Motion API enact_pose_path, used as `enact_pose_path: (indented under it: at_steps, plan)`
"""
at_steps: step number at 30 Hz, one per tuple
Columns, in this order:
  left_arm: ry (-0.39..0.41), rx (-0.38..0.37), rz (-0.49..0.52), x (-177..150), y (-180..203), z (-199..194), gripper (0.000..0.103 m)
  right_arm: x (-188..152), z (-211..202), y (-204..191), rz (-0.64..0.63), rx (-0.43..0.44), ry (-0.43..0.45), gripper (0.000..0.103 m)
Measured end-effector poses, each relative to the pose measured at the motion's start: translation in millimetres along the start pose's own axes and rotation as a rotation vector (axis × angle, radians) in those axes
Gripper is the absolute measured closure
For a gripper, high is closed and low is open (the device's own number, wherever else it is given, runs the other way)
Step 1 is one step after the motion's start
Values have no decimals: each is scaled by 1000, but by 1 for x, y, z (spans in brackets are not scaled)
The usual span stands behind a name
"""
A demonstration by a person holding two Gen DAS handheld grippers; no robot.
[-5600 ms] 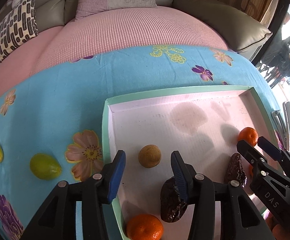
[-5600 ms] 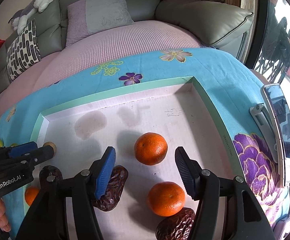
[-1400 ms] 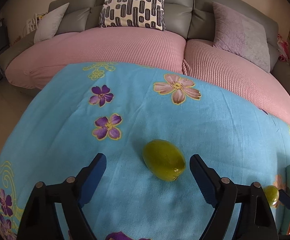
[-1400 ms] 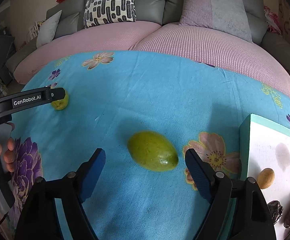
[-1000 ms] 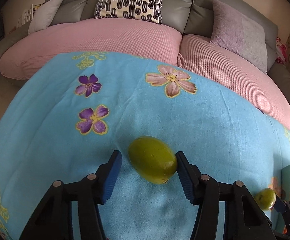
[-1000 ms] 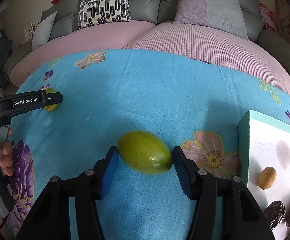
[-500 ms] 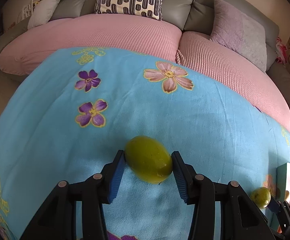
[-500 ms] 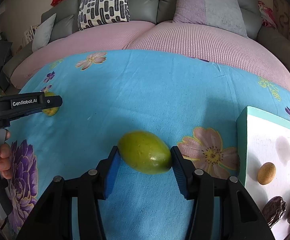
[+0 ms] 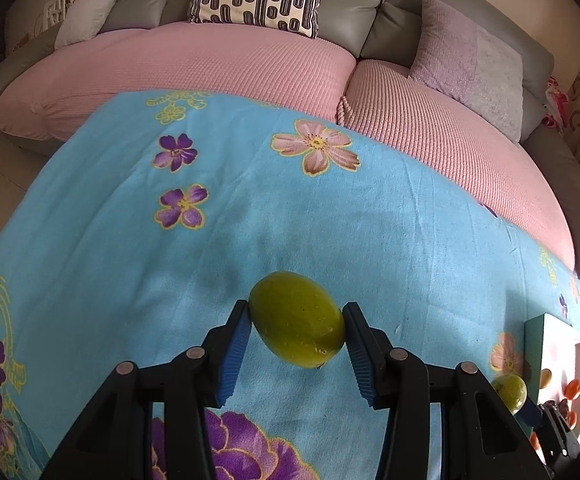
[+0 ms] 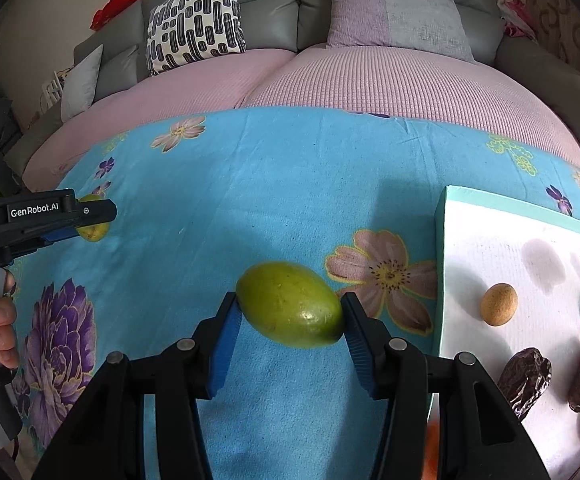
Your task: Organize fruits
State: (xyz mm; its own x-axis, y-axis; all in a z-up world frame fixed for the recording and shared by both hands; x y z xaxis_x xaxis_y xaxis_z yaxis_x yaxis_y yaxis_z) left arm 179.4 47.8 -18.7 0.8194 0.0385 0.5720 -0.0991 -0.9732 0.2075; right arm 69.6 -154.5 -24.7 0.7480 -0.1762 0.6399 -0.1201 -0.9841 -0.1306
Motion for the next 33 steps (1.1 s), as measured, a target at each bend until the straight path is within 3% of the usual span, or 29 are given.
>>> enact_pose_path:
  at_steps: [11,19,24,33]
  plan:
    - [25,-31,45,-15,29,-35,53,-8,-49,25,32,-27,40,50]
    - [35,-101,110,-20,69,-47,53,2,-78,54,71,-48,96,50]
    - [30,-163,137,-25,94,-51,53,0,-86,81,126,-68,111,50]
    - [13,-210,233,-42,139,-54,53,-1,-100,130,209,-150,143,50]
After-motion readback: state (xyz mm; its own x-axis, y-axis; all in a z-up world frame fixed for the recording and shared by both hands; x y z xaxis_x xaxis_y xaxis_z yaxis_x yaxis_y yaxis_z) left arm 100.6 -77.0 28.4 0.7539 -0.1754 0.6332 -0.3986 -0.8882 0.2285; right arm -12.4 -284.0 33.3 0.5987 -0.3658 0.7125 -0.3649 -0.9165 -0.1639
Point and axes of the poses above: each gripper's, at about its wrist camera, not at the fingertips, and z roughly the way its jaws point, y to its right, x to its top, the point moved 1 cm from there along z, roughly the way its jaws point, and after that the axes turned 6 degrees about y, right-handed, at the moved point
